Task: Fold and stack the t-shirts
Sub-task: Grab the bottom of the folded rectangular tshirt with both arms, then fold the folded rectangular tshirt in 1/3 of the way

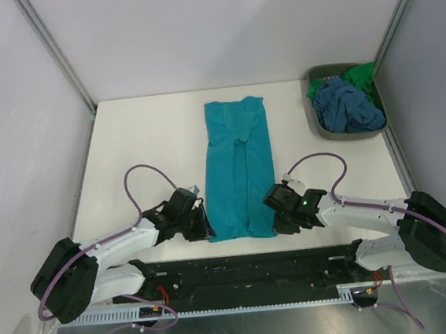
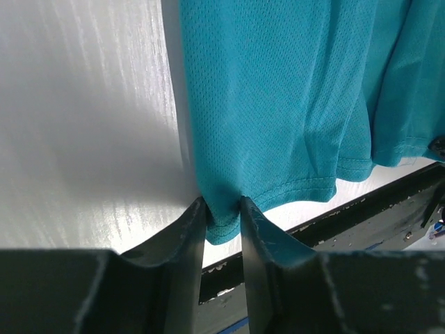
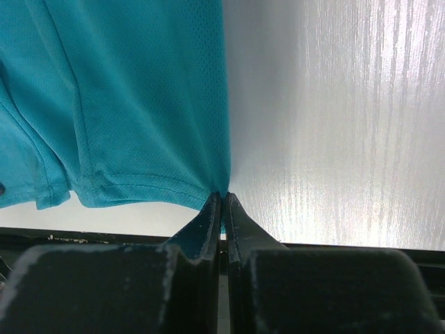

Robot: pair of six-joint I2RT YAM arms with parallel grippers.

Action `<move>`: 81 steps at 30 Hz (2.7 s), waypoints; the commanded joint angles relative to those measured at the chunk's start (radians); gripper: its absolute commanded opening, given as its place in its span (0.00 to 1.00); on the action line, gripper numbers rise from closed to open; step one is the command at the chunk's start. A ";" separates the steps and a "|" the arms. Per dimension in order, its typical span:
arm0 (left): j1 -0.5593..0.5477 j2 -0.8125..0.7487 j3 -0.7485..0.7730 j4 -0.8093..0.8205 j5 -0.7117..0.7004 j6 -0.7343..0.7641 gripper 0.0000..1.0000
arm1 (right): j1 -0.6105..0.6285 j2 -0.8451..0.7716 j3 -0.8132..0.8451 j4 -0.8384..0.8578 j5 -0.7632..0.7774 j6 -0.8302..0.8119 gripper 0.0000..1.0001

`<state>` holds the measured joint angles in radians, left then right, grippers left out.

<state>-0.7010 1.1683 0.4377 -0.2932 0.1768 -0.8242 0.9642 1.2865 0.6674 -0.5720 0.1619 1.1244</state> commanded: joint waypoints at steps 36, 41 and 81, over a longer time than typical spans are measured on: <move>0.157 0.588 0.822 -0.036 -0.093 0.106 0.00 | -0.453 0.403 0.570 0.208 -0.015 -0.444 0.00; 0.223 0.717 0.934 -0.036 -0.084 0.117 0.00 | -0.528 0.567 0.687 0.241 -0.071 -0.463 0.00; 0.351 0.744 1.043 -0.027 -0.042 0.289 0.56 | -0.609 0.631 0.837 0.174 -0.126 -0.550 0.43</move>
<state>-0.3416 2.0254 1.4944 -0.3420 0.1341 -0.5907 0.3290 1.9869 1.5185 -0.3988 0.0433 0.6144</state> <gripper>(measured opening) 0.624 0.513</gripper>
